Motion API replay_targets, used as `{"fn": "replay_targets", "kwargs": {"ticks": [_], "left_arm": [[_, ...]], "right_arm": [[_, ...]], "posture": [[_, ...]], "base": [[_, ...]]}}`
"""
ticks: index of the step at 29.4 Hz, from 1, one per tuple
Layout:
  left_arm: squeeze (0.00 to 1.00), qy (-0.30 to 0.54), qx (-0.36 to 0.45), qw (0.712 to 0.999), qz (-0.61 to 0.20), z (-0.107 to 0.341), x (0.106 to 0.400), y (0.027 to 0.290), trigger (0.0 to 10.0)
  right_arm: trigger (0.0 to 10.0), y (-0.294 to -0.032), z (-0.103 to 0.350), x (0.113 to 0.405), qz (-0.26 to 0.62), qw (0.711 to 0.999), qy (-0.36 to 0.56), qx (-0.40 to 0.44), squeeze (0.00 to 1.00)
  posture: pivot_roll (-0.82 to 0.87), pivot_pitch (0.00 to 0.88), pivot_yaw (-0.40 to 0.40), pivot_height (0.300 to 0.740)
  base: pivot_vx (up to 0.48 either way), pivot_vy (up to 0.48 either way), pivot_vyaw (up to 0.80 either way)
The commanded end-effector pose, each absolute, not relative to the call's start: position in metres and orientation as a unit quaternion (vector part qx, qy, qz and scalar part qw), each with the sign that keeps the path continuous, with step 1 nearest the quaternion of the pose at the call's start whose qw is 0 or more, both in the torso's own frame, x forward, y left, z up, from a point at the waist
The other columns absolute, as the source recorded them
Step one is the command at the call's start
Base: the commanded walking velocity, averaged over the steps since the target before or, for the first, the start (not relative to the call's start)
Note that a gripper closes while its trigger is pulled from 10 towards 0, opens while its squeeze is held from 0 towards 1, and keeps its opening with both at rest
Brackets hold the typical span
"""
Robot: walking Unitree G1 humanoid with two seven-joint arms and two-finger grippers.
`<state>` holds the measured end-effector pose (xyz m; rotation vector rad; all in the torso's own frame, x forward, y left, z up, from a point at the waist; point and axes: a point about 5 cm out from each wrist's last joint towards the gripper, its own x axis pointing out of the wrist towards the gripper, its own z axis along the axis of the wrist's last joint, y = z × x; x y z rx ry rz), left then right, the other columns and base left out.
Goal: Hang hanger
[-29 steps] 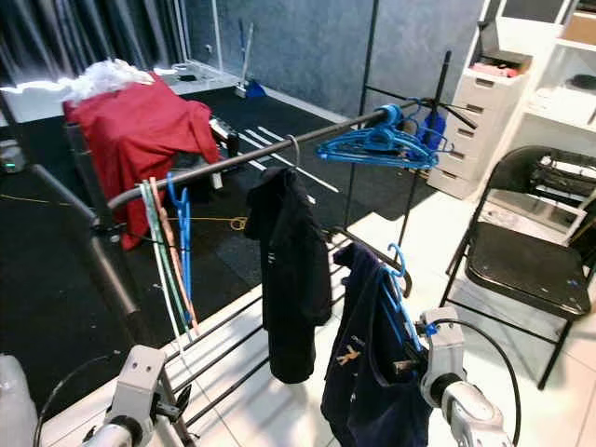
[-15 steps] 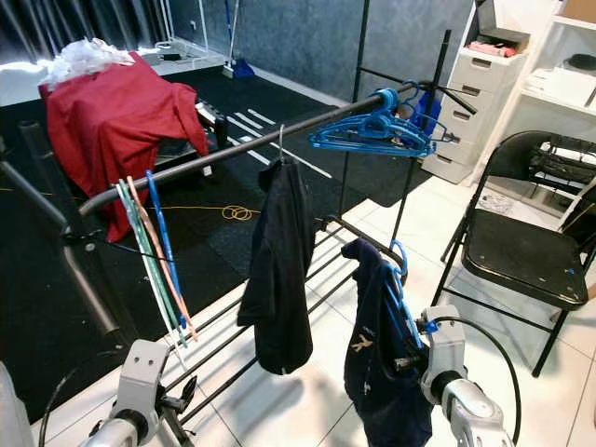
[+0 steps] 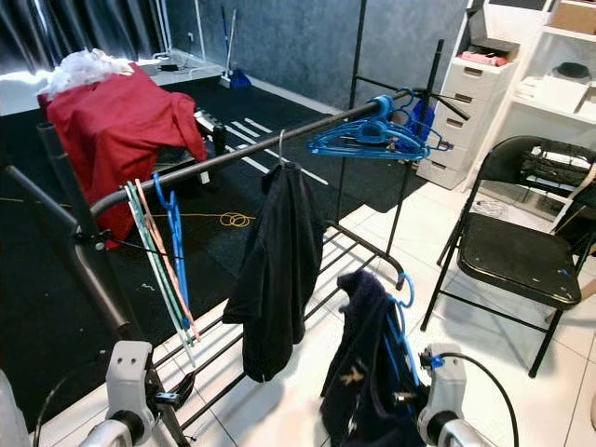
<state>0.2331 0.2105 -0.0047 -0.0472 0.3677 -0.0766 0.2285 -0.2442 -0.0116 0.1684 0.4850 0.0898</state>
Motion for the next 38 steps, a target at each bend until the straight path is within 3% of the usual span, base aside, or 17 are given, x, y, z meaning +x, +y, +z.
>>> {"fn": "replay_targets", "kwargs": {"ticks": [1,23,25,32,35,38], "left_arm": [[0.00,0.189,-0.032,0.980,-0.047,-0.008,0.233,0.205,10.0],[0.00,0.175,-0.033,0.982,-0.069,-0.004,0.239,0.206,10.0],[0.00,0.133,-0.027,0.988,-0.076,0.017,0.251,0.211,10.0],[0.00,0.099,-0.030,0.991,-0.083,0.036,0.261,0.216,10.0],[0.00,0.062,-0.034,0.992,-0.109,0.061,0.273,0.219,10.0],[0.00,0.050,-0.011,0.985,-0.165,0.076,0.280,0.215,10.0]], "right_arm": [[10.0,-0.247,-0.004,0.234,0.039,0.973,0.210,0.088,0.00],[10.0,-0.242,-0.010,0.239,0.065,0.968,0.232,0.069,0.00],[10.0,-0.239,-0.011,0.239,0.133,0.954,0.267,0.020,0.00],[10.0,-0.240,-0.008,0.236,0.210,0.933,0.290,-0.030,0.00],[10.0,-0.250,0.012,0.243,0.265,0.920,0.280,-0.063,0.00],[10.0,-0.253,0.038,0.259,0.281,0.926,0.242,-0.074,0.00]], "posture": [[0.02,0.000,-0.062,0.740],[0.02,0.000,-0.055,0.740],[0.03,0.000,-0.058,0.740],[0.02,0.000,-0.059,0.740],[0.01,0.000,-0.067,0.740],[-0.02,0.000,-0.040,0.740]], "base": [[0.000,0.000,0.00],[0.000,0.000,0.00],[0.000,0.000,0.00],[0.000,0.000,0.00],[0.000,0.000,0.00],[0.000,0.000,0.00]]}}
